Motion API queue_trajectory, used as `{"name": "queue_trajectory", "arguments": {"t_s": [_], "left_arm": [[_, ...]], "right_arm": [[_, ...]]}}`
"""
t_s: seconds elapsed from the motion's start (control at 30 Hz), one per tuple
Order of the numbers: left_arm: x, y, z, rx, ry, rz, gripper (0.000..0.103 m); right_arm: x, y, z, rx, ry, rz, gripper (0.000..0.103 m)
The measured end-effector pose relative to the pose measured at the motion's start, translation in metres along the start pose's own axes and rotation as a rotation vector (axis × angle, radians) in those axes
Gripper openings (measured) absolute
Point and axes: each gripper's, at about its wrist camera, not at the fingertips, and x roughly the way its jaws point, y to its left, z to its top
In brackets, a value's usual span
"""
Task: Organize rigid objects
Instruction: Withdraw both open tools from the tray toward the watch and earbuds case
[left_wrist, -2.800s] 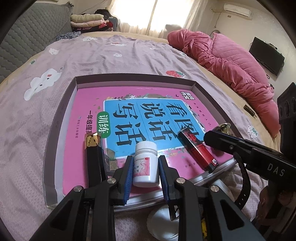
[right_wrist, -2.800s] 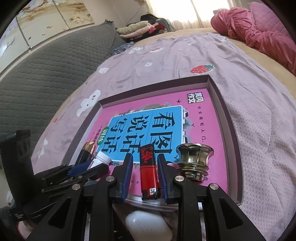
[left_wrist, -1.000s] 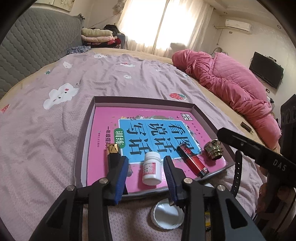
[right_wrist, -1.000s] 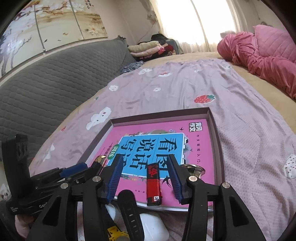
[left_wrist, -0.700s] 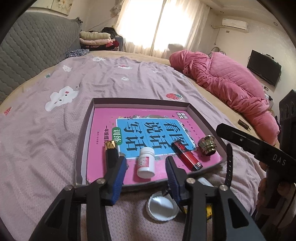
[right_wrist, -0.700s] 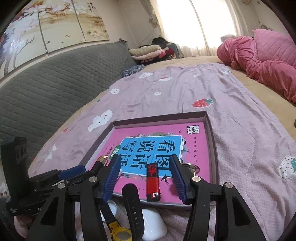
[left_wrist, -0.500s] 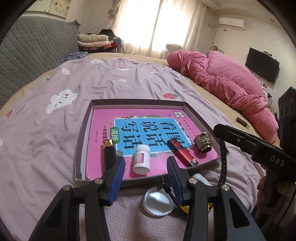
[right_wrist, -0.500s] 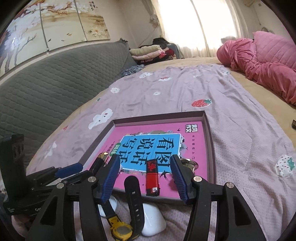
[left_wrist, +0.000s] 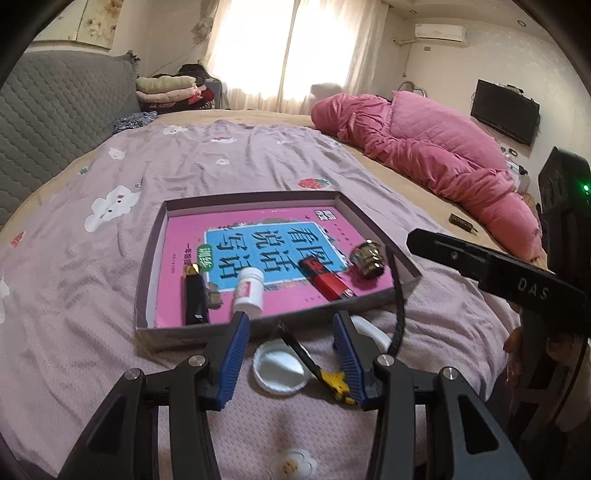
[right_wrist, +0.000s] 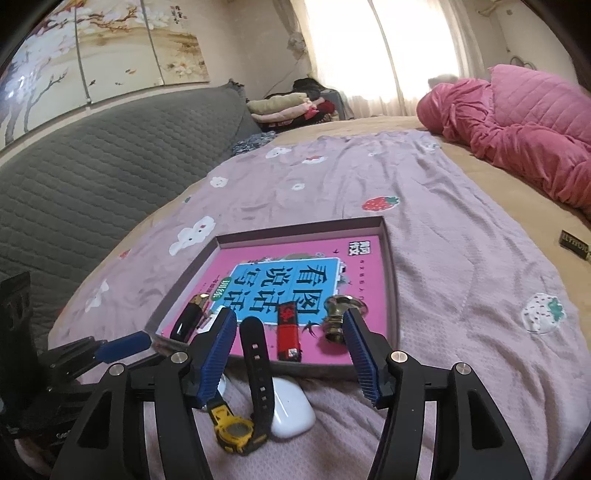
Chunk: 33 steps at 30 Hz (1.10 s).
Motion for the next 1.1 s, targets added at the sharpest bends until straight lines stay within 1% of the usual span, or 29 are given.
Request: {"name": "queue_trajectory", "arguments": {"t_s": [0.37, 0.6, 0.97, 1.1], "left_arm": [[-0.009, -0.008, -0.012, -0.006, 0.037, -0.02, 0.047], [-0.01, -0.018, -0.021, 0.013, 0.07, -0.036, 0.047], [-0.008, -0.031, -0.033, 0.038, 0.123, -0.067, 0.047], [-0.006, -0.039, -0.038, 0.066, 0.145, -0.072, 0.047]], "right_arm": [[-0.015, -0.002, -0.02, -0.027, 0.038, -0.016, 0.062], [-0.022, -0.005, -0.023, -0.004, 0.045, -0.02, 0.062], [-0.023, -0.006, -0.026, -0.008, 0.069, -0.035, 0.063], [-0.023, -0.009, -0.027, 0.0, 0.075, -0.036, 0.063]]}}
